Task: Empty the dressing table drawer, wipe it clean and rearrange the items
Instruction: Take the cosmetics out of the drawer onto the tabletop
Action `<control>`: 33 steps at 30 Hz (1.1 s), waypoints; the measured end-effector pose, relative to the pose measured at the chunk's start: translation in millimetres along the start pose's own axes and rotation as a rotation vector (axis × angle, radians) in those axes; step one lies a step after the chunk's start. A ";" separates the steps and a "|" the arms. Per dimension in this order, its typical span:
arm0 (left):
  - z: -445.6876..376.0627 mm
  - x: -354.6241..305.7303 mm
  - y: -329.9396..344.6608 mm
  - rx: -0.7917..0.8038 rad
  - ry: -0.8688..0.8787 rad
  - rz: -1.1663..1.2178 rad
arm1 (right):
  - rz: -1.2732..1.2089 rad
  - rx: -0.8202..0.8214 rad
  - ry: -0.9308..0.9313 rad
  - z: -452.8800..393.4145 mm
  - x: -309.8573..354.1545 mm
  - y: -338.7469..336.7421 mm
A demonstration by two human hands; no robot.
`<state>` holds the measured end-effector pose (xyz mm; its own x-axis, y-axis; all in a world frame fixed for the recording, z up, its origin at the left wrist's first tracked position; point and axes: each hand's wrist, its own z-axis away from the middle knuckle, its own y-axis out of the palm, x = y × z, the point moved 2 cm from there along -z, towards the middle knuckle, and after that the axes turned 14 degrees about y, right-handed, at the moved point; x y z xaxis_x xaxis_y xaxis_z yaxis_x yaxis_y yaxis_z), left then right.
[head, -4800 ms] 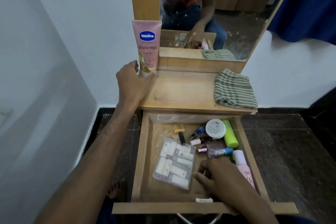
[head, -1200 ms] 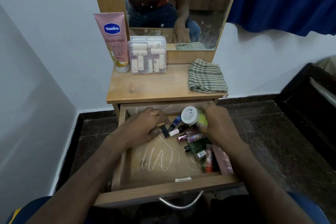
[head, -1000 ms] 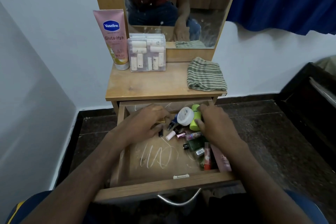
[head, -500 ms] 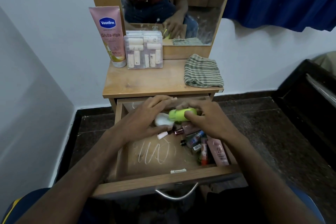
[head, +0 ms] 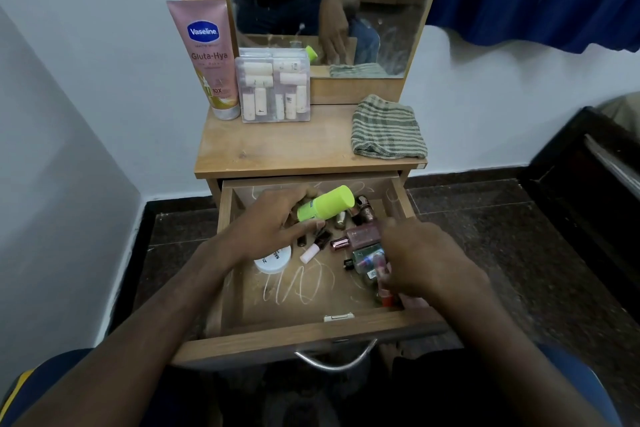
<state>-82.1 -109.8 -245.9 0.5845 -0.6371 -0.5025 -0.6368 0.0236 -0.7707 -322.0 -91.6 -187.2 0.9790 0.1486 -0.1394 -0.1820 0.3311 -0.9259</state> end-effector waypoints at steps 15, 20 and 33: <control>5.8 -15.8 -20.8 -0.254 -0.164 0.105 | -1.118 0.280 -0.223 -24.9 26.4 0.6; 11.8 -16.8 -23.8 -0.245 -0.267 0.450 | -1.379 0.325 -0.189 -36.3 14.6 0.7; 13.7 -22.8 -45.1 -0.503 -0.330 0.448 | -1.568 0.315 -0.249 -41.4 29.0 -12.8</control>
<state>-59.8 -85.7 -205.1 0.2849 -0.3832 -0.8787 -0.9561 -0.1789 -0.2319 -287.4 -130.1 -194.0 0.1777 -0.3730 0.9107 0.8887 0.4583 0.0144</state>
